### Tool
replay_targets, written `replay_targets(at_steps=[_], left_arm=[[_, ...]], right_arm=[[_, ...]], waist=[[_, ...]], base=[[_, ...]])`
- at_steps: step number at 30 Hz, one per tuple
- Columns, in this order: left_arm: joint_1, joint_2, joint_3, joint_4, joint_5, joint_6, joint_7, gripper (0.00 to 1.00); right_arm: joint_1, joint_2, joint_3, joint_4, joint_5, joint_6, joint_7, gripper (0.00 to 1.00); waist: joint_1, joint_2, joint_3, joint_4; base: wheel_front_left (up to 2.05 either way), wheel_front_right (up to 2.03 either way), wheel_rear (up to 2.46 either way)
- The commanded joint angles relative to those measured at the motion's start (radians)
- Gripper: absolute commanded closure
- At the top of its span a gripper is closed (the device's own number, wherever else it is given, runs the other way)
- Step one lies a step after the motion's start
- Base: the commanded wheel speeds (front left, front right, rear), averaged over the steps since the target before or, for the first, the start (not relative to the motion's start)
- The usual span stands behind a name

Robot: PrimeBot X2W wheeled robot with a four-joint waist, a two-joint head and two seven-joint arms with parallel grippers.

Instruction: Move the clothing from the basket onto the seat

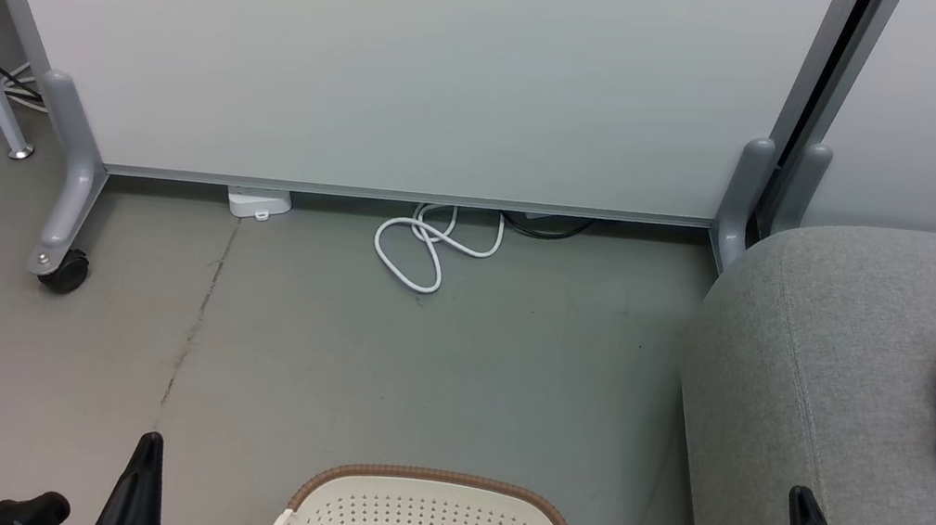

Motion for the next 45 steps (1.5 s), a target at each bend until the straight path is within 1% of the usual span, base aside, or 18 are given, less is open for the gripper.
replay_targets(at_steps=[1, 21, 45], left_arm=[[-0.023, 0.002, 0.010, -0.017, -0.044, 0.000, 0.010, 1.00], [-0.065, 0.001, 0.039, -0.045, -0.353, -0.003, 0.098, 1.00], [-0.107, 0.000, 0.067, -0.067, -0.643, -0.005, 0.184, 1.00]], right_arm=[[-0.021, -0.004, -0.008, -0.009, 0.052, 0.000, 0.008, 1.00], [-0.054, -0.005, -0.009, 0.004, 0.414, 0.000, 0.046, 1.00], [-0.092, -0.006, -0.018, 0.025, 0.750, 0.000, 0.088, 1.00]], waist=[[0.0000, 0.0000, 0.000, -0.001], [0.0000, 0.0000, 0.003, -0.010], [-0.0001, 0.0000, 0.006, -0.020]], base=[[0.00, 0.00, 0.00], [0.00, 0.00, 0.00], [0.00, 0.00, 0.00]])
